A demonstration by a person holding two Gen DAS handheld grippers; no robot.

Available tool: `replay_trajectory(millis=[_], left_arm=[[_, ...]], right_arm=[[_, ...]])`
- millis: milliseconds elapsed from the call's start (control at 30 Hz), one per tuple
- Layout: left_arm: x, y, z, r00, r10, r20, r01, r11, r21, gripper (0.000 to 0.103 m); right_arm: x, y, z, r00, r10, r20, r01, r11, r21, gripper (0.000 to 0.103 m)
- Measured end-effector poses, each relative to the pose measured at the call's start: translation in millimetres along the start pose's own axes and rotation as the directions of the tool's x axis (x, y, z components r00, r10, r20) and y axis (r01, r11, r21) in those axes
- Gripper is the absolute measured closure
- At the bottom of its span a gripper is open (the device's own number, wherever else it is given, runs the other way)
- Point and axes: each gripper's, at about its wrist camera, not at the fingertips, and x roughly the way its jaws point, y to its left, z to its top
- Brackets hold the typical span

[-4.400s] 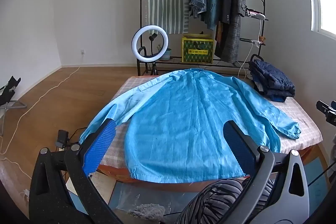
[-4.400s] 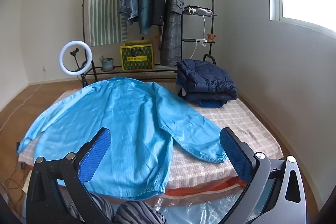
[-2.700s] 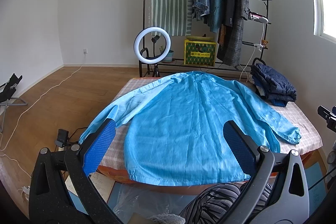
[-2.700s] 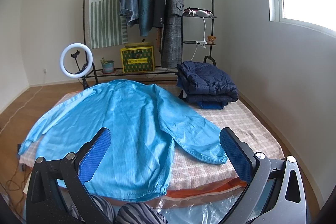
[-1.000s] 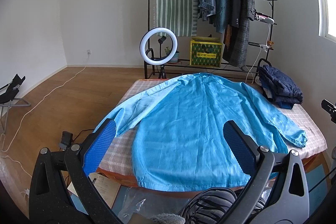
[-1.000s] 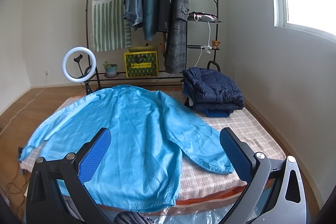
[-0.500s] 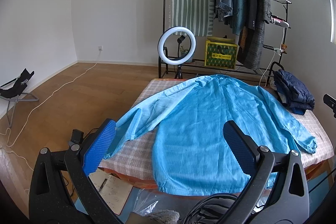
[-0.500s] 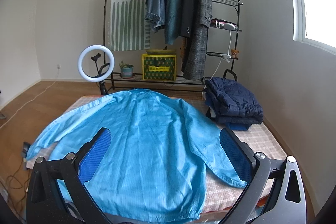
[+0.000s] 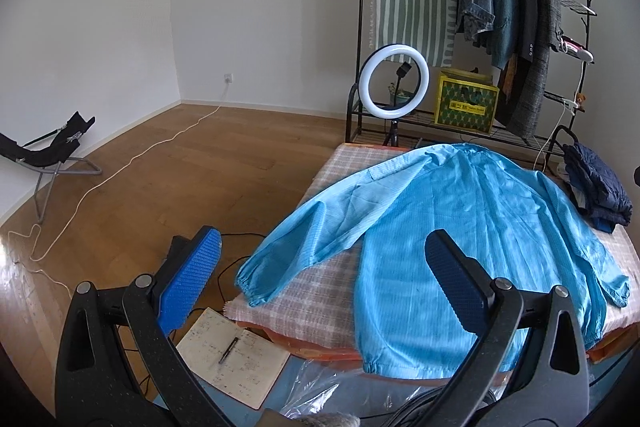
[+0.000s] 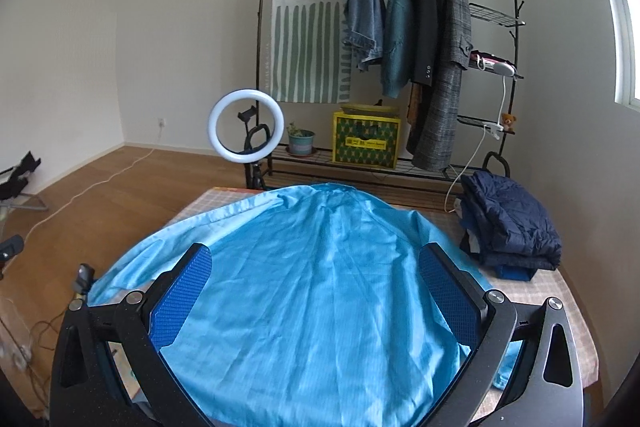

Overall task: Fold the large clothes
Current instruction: 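Move the left gripper to the coat's elastic sleeve cuff and grasp it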

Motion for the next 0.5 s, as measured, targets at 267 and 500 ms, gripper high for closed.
replay_trajectory(millis=[267,500], left_arm=[[53.2,65.4,-8.4,0.998,0.025,-0.052,-0.030,0.994,-0.108,0.000],[137.5,122.4,-35.6,0.979,-0.049,-0.199,0.001,0.972,-0.233,0.007]], right_arm=[[39.8,23.7,7.5,0.999,0.039,-0.033,-0.041,0.998,-0.040,0.000],[86.8,47.2,7.0,0.987,0.140,-0.080,-0.145,0.987,-0.063,0.000]])
